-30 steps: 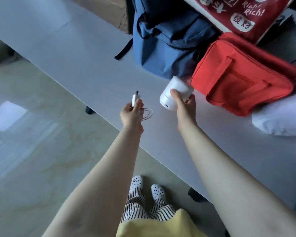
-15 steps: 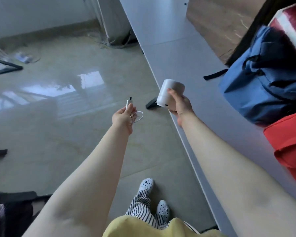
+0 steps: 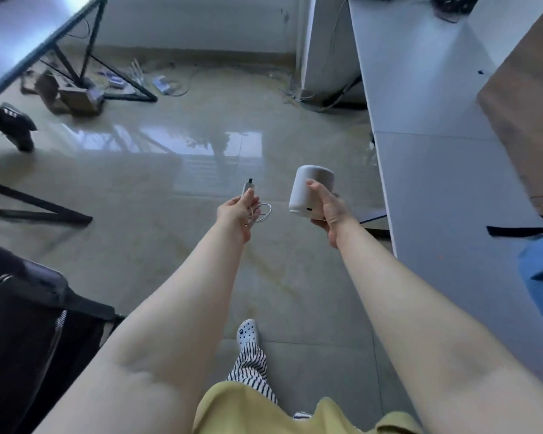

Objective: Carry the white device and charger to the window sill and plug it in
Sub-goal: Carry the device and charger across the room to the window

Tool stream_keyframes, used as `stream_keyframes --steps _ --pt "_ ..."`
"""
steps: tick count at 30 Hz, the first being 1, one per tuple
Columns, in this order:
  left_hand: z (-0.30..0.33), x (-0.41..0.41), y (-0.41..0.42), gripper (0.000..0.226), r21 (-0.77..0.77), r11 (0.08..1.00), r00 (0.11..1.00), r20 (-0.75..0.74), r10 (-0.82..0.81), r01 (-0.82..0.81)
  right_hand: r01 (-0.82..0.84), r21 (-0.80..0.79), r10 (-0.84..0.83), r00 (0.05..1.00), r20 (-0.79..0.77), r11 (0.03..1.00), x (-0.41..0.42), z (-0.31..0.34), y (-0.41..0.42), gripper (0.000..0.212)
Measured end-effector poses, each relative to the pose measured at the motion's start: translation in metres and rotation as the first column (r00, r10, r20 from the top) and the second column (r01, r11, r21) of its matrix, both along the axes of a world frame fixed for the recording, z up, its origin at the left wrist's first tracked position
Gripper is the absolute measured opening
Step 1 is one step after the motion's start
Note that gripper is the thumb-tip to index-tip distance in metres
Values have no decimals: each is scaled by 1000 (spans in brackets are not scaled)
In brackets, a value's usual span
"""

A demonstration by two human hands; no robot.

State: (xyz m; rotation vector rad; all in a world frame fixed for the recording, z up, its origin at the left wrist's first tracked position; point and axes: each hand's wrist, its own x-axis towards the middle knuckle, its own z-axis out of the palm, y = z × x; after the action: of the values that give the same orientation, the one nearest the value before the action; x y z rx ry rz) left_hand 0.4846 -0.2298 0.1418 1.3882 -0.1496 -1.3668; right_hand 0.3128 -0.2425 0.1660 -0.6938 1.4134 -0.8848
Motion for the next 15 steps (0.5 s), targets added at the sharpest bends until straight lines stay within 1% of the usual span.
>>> stream_keyframes --steps 3,4,6,9,11,15 --pt "0 28 -34 32 11 1000 1000 -9 -9 9 -6 6 6 1000 -22 1000 20 -2 -35 44" --pt "0 38 -45 29 17 1000 1000 -12 -10 10 -4 9 4 1000 -27 1000 26 -2 -47 45" --pt "-1 58 -68 25 24 1000 1000 -14 -13 14 4 14 -3 999 -37 1000 38 -1 -71 41" --pt "-1 87 -100 24 24 1000 1000 -4 -16 16 17 10 -16 999 -50 1000 56 1 -104 47" --pt "-1 102 -119 23 19 1000 1000 8 -14 14 12 9 -11 998 -61 1000 66 1 -124 48" --pt "-9 121 -148 17 25 1000 1000 -2 -9 9 -9 16 10 997 -77 1000 86 0 -159 43"
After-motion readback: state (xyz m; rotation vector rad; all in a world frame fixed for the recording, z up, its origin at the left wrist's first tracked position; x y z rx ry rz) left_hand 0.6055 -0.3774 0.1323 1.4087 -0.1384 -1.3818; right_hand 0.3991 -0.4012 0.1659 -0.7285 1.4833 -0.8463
